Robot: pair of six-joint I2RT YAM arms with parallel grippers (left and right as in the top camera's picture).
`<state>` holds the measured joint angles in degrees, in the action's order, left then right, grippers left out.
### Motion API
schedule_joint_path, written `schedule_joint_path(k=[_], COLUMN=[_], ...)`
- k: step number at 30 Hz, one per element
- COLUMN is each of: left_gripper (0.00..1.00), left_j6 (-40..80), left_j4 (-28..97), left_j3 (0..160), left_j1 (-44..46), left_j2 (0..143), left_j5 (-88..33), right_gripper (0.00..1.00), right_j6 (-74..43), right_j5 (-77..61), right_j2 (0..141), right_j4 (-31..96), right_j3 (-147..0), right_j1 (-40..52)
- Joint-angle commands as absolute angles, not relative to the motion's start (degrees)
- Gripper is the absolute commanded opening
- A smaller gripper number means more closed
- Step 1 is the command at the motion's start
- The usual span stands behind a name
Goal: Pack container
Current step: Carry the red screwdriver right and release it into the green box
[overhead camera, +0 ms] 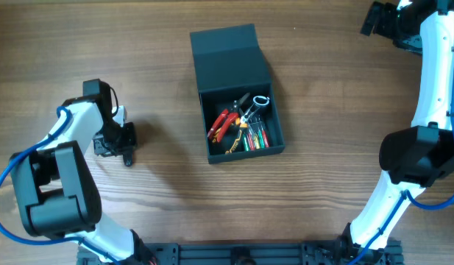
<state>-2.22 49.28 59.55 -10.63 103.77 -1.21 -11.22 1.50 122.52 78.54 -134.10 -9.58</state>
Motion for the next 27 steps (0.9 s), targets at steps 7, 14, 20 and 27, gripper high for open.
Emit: schedule_joint_path(k=[7, 14, 20, 27], left_gripper=[0.04, 0.05, 0.05, 0.06], left_j6=[0.95, 4.97, -0.93, -2.55], left_j4=[63.13, 63.64, 60.51, 65.01], left_j3=[93.91, 101.16, 101.16, 98.21], left_j1=[-7.81, 14.98, 36.8, 42.74], left_j2=[105.01, 105.01, 105.03, 106.78], left_j5=[-4.49, -9.61, -5.56, -5.08], right_gripper=[1.0, 1.0, 1.0, 1.0], right_j6=[-10.63, -10.63, -10.66, -10.66], right_j5=[1.23, 1.23, 1.23, 1.23], right_j2=[121.05, 121.05, 121.05, 121.05], right_j4=[78.43, 78.41, 78.41, 78.41], right_j3=[-135.2, -135.2, -135.2, -135.2], right_j1=[-9.34, -9.34, -9.34, -9.34])
